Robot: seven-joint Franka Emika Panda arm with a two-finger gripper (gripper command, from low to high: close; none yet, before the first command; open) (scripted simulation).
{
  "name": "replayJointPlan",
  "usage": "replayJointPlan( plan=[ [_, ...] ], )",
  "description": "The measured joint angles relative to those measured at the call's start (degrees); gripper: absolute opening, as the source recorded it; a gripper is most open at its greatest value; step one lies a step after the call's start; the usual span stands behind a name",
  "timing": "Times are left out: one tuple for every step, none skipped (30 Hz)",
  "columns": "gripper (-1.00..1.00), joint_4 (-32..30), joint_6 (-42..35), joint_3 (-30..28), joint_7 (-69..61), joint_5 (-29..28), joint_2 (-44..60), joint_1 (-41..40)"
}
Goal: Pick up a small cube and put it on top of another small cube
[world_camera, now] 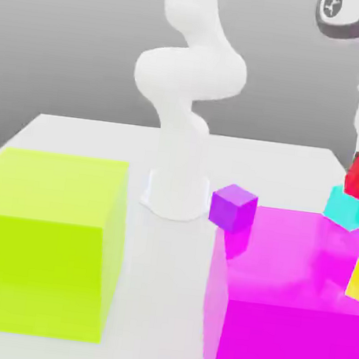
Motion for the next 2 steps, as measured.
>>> replayJointPlan(
  plan=[
    [1.00, 1.32, -2.07, -0.12, -0.04, 0.00, -0.78, -0.01],
    [1.00, 2.77, -4.36, -0.24, -0.11, 0.03, -1.62, -0.02]
  ],
)
